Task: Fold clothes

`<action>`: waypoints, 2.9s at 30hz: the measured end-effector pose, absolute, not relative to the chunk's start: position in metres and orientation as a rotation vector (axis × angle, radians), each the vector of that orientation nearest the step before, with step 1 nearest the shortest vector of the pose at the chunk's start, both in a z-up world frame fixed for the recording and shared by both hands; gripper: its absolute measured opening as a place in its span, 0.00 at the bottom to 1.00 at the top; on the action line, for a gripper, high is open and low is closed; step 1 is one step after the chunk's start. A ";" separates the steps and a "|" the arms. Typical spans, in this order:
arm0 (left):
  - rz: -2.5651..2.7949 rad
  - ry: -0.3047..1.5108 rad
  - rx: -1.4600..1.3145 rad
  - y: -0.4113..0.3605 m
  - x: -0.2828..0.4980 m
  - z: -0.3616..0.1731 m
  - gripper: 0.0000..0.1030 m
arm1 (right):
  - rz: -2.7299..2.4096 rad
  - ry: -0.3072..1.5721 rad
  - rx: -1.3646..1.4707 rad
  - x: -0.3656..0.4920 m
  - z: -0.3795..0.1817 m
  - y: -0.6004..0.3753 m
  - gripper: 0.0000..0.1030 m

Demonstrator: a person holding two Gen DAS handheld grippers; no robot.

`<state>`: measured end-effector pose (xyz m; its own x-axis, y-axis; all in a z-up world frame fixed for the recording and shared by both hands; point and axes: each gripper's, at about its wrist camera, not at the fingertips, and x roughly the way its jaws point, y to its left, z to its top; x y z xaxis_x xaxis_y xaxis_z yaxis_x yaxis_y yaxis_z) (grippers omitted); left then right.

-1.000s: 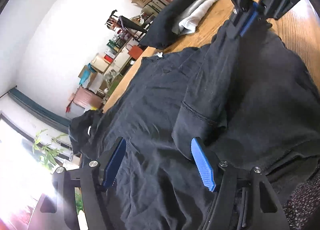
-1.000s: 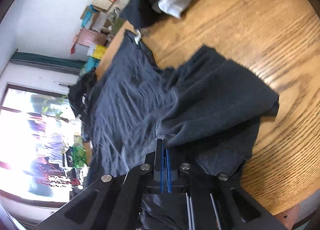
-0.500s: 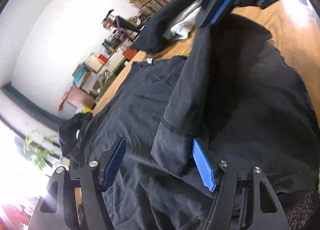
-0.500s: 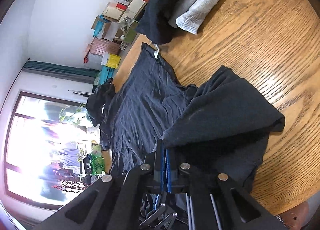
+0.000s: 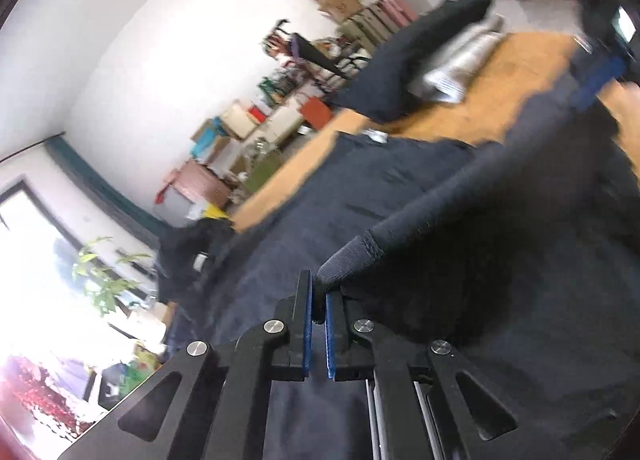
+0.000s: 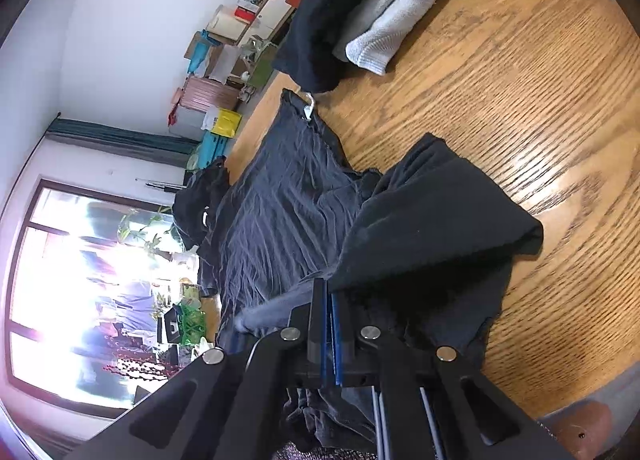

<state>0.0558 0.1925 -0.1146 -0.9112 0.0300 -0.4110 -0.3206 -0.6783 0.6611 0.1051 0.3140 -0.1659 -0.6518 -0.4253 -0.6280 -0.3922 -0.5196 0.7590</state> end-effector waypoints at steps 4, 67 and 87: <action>2.847 1.262 -0.285 0.180 0.052 -0.063 0.06 | -2.407 -1.453 1.274 0.093 -0.153 0.303 0.04; 2.715 0.972 -1.383 0.026 0.098 -0.139 0.29 | -2.681 -1.093 1.595 0.152 -0.169 0.304 0.69; 2.791 0.181 -1.576 -0.029 0.115 -0.114 0.77 | -2.541 -0.453 1.611 0.079 -0.168 0.202 0.81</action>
